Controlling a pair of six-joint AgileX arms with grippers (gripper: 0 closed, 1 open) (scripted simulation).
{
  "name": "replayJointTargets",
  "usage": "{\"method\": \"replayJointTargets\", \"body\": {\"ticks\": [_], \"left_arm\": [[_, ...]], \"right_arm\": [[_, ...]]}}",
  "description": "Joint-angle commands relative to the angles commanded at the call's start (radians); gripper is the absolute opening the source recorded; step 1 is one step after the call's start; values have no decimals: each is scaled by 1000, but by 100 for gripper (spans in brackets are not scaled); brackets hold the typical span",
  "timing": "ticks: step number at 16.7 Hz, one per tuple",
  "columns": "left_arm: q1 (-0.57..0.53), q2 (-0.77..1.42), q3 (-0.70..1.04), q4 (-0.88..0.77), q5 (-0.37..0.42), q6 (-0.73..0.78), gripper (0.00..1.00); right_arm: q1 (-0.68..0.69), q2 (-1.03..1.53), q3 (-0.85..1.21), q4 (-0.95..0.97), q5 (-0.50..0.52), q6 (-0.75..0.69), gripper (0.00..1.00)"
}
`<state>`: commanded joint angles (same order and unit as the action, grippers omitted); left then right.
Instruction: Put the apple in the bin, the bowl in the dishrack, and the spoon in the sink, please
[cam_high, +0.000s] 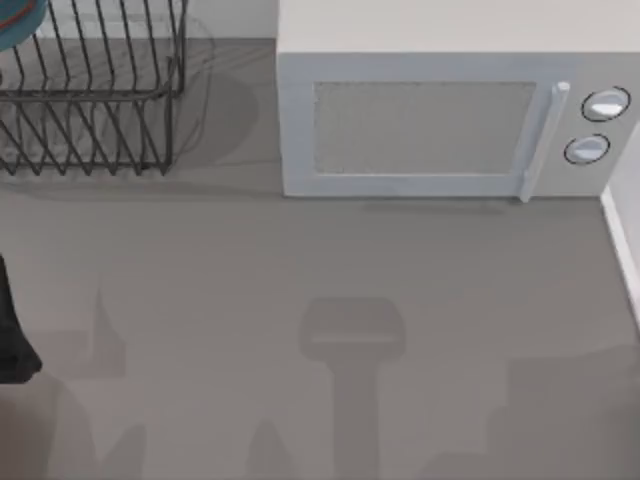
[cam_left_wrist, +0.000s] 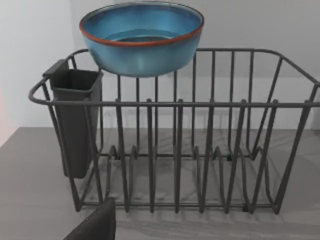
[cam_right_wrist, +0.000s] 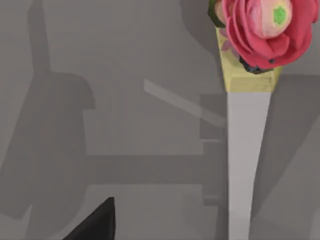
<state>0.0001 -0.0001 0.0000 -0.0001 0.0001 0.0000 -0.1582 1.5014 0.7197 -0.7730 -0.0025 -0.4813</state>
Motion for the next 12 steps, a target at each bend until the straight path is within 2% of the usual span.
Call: {"method": "replayJointTargets", "body": {"ticks": [4,9,12], "left_arm": [[0,0,0,0,0,0,100],[0,0,0,0,0,0,100],[0,0,0,0,0,0,100]], "right_arm": [[1,83,-92,171,0,2,100],[1,98,-107,194,0,2,100],[1,98,-107,194,0,2,77]]}}
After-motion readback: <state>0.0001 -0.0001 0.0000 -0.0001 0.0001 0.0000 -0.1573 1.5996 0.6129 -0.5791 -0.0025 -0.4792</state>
